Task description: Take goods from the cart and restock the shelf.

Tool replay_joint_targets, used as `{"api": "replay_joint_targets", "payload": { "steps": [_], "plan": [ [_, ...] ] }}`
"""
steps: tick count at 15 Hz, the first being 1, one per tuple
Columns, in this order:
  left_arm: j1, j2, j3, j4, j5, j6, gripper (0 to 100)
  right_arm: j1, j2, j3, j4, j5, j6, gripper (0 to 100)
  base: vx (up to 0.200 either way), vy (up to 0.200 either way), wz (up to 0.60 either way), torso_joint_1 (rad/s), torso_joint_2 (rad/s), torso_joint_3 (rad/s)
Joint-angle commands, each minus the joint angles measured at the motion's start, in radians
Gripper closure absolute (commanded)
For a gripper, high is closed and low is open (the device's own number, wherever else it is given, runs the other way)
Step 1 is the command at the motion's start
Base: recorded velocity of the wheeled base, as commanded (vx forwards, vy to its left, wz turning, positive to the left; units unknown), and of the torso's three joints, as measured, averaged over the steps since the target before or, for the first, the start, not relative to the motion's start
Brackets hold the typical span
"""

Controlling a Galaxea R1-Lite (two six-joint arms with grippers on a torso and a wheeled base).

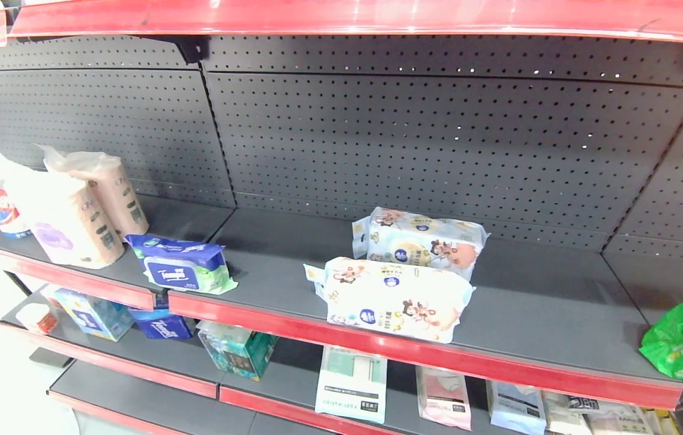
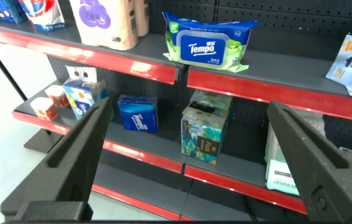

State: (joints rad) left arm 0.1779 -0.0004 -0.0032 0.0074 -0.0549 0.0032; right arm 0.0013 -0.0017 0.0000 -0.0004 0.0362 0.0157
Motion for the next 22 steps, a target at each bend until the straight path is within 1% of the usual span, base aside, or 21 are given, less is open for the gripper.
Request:
{"api": "replay_joint_targets", "payload": {
  "steps": [1,8,12,14,15,16,17,18,19,20,21,22],
  "plan": [
    [0.000,0.000,0.000,0.000,0.000,0.000,0,0.000,0.002,0.000,-0.001,0.001,0.000,0,0.000,0.000,-0.60,-0.002,0.00,-0.007],
    [0.000,0.000,0.000,0.000,0.000,0.000,0,0.000,0.002,0.000,0.000,0.002,-0.010,0,0.000,0.000,-0.60,0.006,0.00,0.001],
    [0.000,0.000,0.000,0.000,0.000,-0.002,0,0.000,0.002,0.000,0.000,0.001,-0.010,0,0.000,0.000,0.00,0.000,0.00,0.000],
    [-0.001,0.000,-0.001,0.000,-0.005,0.004,0,0.000,0.002,0.000,0.000,0.001,-0.010,0,0.000,0.000,0.00,0.000,0.00,0.000],
    [-0.003,0.000,-0.047,0.008,-0.011,-0.002,0,0.000,0.002,0.000,0.000,0.001,-0.010,0,0.000,0.000,0.00,0.000,0.00,0.000],
    [-0.020,0.114,-0.232,0.008,0.004,-0.049,0,0.000,0.002,0.000,0.000,0.001,-0.010,0,0.000,0.000,0.00,0.000,0.00,0.000],
    [-0.015,0.339,-0.422,-0.001,0.035,-0.180,0,0.000,0.002,0.000,0.000,0.001,-0.010,0,0.000,0.000,0.00,0.000,0.00,0.000],
    [-0.011,0.484,-0.549,0.012,0.092,-0.195,0,0.000,0.002,0.000,0.000,0.001,-0.010,0,0.000,0.000,0.00,0.000,0.00,0.000],
    [0.000,0.589,-0.569,0.031,0.178,-0.158,0,0.000,0.002,0.000,0.000,0.001,-0.010,0,0.000,0.000,0.00,0.000,0.00,0.000],
    [0.003,0.675,-0.543,0.066,0.276,-0.080,0,0.000,0.002,0.000,0.000,0.001,-0.010,0,0.000,0.000,0.00,0.000,0.00,0.000],
    [0.005,0.747,-0.503,0.080,0.317,-0.072,0,0.000,0.002,0.000,0.000,0.001,-0.010,0,0.000,0.000,0.00,0.000,0.00,0.000],
    [0.005,0.789,-0.491,0.078,0.316,-0.071,0,0.000,0.002,0.000,0.000,0.001,-0.010,0,0.000,0.000,0.00,0.000,0.00,0.000]
  ]
}}
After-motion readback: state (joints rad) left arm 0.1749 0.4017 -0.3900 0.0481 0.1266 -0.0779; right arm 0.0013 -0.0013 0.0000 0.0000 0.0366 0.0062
